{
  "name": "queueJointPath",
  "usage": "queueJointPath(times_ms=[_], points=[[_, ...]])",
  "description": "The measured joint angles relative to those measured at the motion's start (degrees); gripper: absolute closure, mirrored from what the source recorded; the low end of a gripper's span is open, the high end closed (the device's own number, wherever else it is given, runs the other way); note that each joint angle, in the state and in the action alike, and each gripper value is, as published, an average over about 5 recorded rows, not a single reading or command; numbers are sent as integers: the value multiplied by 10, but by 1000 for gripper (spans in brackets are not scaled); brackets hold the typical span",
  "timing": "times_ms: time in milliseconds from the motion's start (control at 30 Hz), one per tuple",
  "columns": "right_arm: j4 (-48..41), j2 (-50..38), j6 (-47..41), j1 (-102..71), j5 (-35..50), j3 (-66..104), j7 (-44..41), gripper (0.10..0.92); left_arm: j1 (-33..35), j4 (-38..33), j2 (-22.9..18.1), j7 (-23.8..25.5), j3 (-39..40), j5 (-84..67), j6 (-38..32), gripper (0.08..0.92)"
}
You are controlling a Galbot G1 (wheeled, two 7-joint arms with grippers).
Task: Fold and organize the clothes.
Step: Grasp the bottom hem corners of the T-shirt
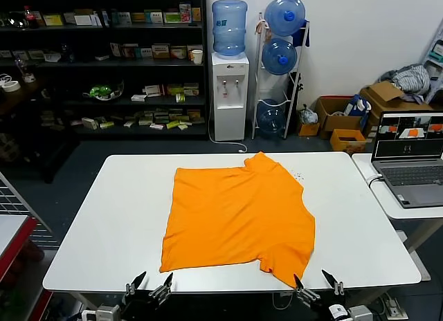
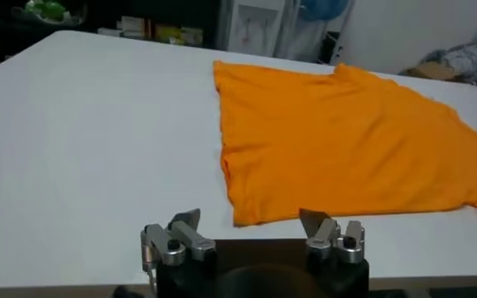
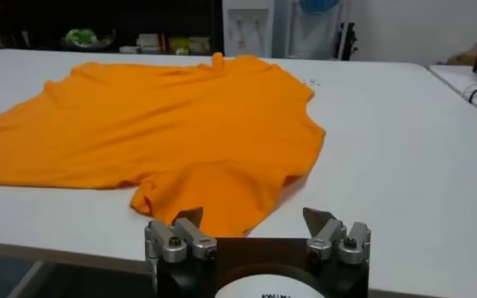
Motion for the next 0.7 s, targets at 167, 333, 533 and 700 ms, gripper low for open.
queueJointPath(times_ms=[167, 333, 533, 700], points=[[-14, 11, 1, 11, -10, -15, -1, 204, -21, 22, -7, 3, 12, 9, -3, 177], [-23, 17, 4, 16, -17, -23, -2, 275, -34, 35, -14, 3, 23, 17, -7, 177], [-30, 22, 7, 20, -24, -29, -1, 448, -50, 50, -19, -1, 30, 26, -10, 212], [-33, 24, 9, 21, -27, -30, 0, 595, -61, 61, -23, -7, 37, 31, -14, 340]])
